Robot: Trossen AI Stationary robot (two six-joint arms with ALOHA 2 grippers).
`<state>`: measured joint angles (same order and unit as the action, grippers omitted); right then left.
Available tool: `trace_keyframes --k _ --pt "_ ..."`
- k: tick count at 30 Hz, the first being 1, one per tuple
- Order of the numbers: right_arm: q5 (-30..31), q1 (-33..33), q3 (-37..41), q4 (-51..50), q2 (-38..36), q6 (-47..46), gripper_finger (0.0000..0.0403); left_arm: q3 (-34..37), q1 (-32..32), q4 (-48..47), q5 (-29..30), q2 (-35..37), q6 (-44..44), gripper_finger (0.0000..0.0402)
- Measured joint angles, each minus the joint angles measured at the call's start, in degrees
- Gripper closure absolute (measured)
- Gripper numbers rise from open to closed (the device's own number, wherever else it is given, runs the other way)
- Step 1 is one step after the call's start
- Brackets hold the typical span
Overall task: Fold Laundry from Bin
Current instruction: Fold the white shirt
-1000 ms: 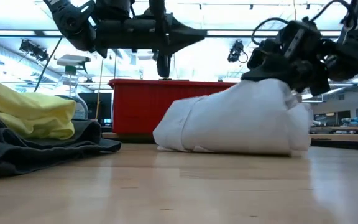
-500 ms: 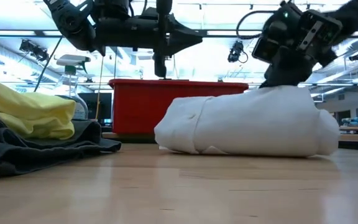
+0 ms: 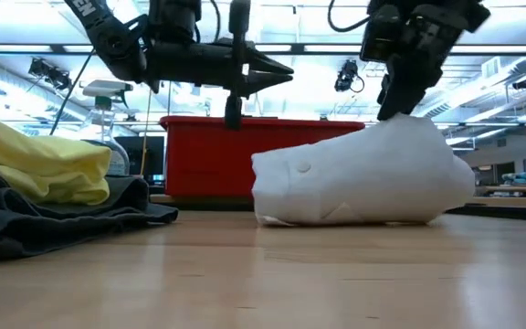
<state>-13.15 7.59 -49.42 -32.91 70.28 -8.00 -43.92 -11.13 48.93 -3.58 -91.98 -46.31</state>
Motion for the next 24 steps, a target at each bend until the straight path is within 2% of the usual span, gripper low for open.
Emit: trace_keyframes --k 3,7,12,19,24 --pt "0.3 0.1 -3.5 -3.4 2.2 -3.9 0.04 0.0 0.3 -2.9 -4.6 0.8 1.0 0.0363" --pt "0.3 -1.7 -5.9 -3.1 4.6 -10.5 0.0398 0.0 -0.4 -7.4 -8.9 2.9 2.1 0.0363" --pt "2.5 -6.7 -6.1 -4.1 5.5 -20.3 0.0397 0.1 -1.9 -20.1 -13.7 7.8 4.5 0.0363" --pt "5.6 -14.0 -6.0 -10.4 3.1 -29.9 0.0398 0.0 -4.2 -37.8 -13.8 14.8 10.1 0.0363" --pt "5.4 -17.9 -6.0 -14.1 3.6 -32.7 0.0397 0.1 -2.8 -46.8 -13.7 14.7 14.7 0.0363"
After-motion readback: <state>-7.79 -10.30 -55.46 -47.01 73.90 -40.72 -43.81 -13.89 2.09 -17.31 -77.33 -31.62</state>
